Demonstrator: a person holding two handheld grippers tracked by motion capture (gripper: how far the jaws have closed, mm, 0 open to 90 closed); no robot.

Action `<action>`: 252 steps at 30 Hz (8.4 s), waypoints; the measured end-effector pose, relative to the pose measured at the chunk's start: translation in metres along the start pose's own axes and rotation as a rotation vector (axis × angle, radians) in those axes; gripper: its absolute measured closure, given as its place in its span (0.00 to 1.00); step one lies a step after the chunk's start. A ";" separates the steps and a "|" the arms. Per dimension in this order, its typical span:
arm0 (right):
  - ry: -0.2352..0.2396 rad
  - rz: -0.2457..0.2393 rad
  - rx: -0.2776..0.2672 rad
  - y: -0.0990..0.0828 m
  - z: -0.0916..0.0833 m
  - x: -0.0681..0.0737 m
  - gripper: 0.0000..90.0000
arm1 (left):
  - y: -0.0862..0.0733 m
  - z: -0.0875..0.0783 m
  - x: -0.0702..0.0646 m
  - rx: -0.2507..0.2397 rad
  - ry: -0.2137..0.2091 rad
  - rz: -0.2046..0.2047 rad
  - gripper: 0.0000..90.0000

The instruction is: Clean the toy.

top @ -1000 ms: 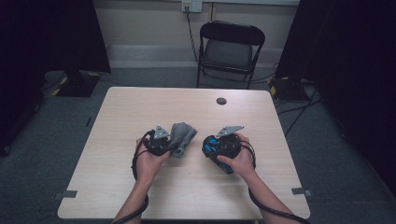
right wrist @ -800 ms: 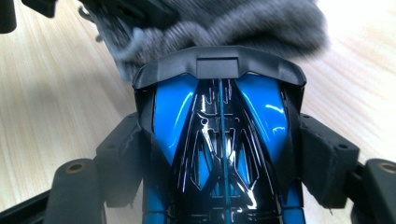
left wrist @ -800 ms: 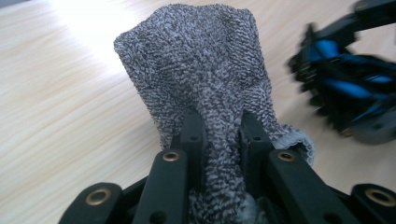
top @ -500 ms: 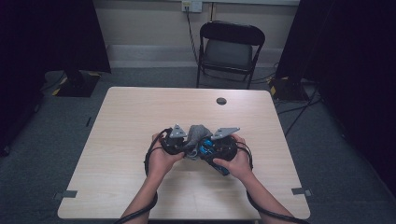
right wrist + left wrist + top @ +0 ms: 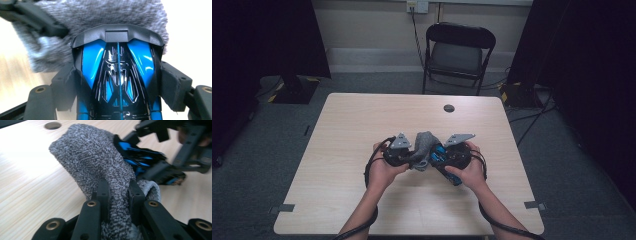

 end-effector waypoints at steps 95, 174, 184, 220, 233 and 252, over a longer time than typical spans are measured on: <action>0.009 0.026 -0.037 0.008 -0.013 -0.001 0.28 | 0.014 -0.011 0.000 -0.008 -0.061 0.030 0.84; 0.009 -0.014 -0.032 0.012 -0.018 0.003 0.28 | 0.019 -0.007 0.001 -0.015 -0.062 0.019 0.84; -0.011 0.012 -0.042 0.010 -0.021 -0.008 0.28 | 0.013 -0.010 -0.006 -0.010 -0.078 0.031 0.84; -0.039 0.033 -0.060 0.015 -0.028 -0.012 0.28 | 0.007 0.016 -0.022 0.032 -0.061 0.009 0.83; -0.038 0.046 -0.092 0.025 -0.034 -0.010 0.28 | 0.008 0.025 -0.029 0.043 -0.089 0.024 0.83; -0.037 0.029 -0.100 0.063 -0.033 -0.003 0.28 | 0.012 0.031 -0.044 0.023 -0.130 0.061 0.83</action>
Point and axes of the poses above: each handheld gripper's, and its own axes: z roughly forward along the jaws, y roughly out of its top, x roughly to its left, the point moved 8 cm from there along z, roughly forward along the jaws, and after that the axes turned 3 degrees about -x, right-handed, at the moved point
